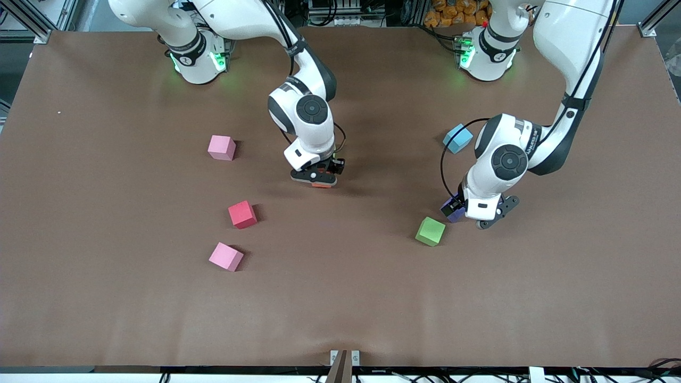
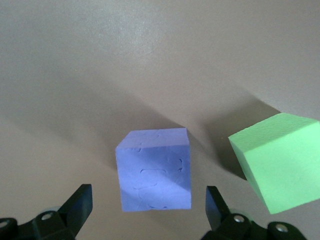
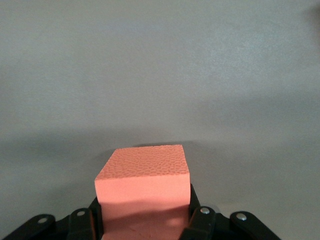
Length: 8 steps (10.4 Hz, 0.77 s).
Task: Arrange blocks into number 1
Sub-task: 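Grasp the purple cube with the left gripper while the right gripper reaches red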
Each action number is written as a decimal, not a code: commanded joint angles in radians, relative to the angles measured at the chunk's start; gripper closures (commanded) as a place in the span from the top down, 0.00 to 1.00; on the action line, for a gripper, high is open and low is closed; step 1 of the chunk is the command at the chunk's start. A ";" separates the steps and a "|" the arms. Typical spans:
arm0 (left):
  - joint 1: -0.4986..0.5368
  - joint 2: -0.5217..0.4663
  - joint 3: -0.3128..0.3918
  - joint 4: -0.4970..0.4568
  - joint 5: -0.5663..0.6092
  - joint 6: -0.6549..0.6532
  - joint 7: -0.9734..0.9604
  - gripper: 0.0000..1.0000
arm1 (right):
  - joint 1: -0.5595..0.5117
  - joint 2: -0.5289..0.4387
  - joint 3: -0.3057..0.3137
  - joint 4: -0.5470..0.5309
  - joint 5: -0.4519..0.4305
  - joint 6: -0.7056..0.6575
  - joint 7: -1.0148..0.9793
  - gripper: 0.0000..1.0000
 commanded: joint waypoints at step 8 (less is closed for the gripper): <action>0.012 0.047 -0.002 0.016 0.017 0.025 -0.030 1.00 | -0.013 -0.027 0.050 -0.045 -0.015 0.005 0.030 1.00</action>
